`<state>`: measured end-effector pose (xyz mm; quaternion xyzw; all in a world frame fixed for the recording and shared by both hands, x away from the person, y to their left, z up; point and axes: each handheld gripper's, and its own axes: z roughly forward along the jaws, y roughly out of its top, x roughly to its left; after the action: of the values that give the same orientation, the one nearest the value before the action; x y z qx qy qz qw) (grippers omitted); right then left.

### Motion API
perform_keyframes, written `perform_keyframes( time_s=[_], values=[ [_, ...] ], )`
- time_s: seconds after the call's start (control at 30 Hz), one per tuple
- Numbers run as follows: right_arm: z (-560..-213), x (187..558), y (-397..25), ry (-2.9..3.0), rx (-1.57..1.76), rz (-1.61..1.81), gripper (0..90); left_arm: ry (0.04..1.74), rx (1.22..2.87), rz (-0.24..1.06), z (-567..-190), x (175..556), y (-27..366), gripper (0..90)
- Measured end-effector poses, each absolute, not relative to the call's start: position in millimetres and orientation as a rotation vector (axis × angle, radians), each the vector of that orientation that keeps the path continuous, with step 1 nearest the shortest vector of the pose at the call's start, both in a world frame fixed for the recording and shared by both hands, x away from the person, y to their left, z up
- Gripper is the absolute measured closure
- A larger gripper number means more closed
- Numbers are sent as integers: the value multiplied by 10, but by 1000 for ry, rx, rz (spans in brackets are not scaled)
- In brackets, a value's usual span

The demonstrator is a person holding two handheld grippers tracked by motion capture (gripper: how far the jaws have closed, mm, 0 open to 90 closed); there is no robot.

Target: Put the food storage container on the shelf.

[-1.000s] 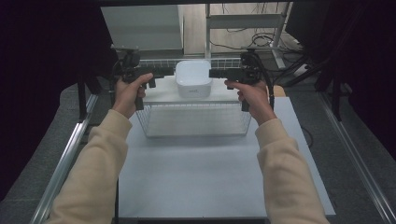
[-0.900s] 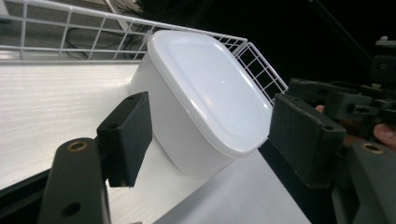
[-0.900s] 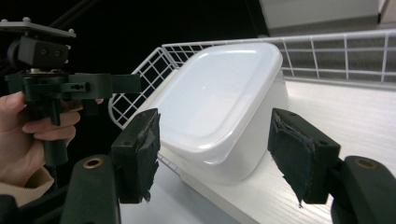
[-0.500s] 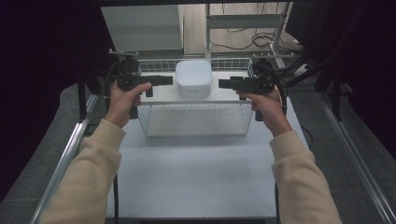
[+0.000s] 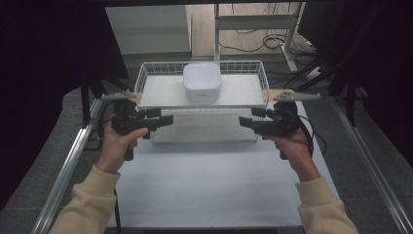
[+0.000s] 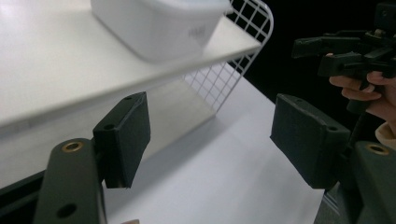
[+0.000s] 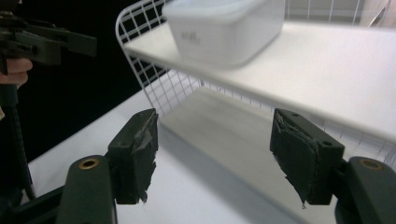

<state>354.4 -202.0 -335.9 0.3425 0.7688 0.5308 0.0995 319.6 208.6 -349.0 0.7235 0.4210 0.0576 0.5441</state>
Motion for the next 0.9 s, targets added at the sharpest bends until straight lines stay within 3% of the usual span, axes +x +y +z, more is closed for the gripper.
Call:
perform_keyframes(
  time_s=[0.53, 0.77, 0.9],
  values=[
    [-4411, 2950, -2366, 2276, 1086, 1464, 305, 1057, 1841, 239, -4384, 2663, 2133, 261],
    [-4772, 2765, -2329, 2346, 1071, 1369, 276, 1114, 1878, 237, -4731, 2543, 2189, 256],
    [-4806, 2756, -2290, 2360, 1058, 1344, 269, 1132, 1888, 242, -4815, 2523, 2207, 255]
  ],
)
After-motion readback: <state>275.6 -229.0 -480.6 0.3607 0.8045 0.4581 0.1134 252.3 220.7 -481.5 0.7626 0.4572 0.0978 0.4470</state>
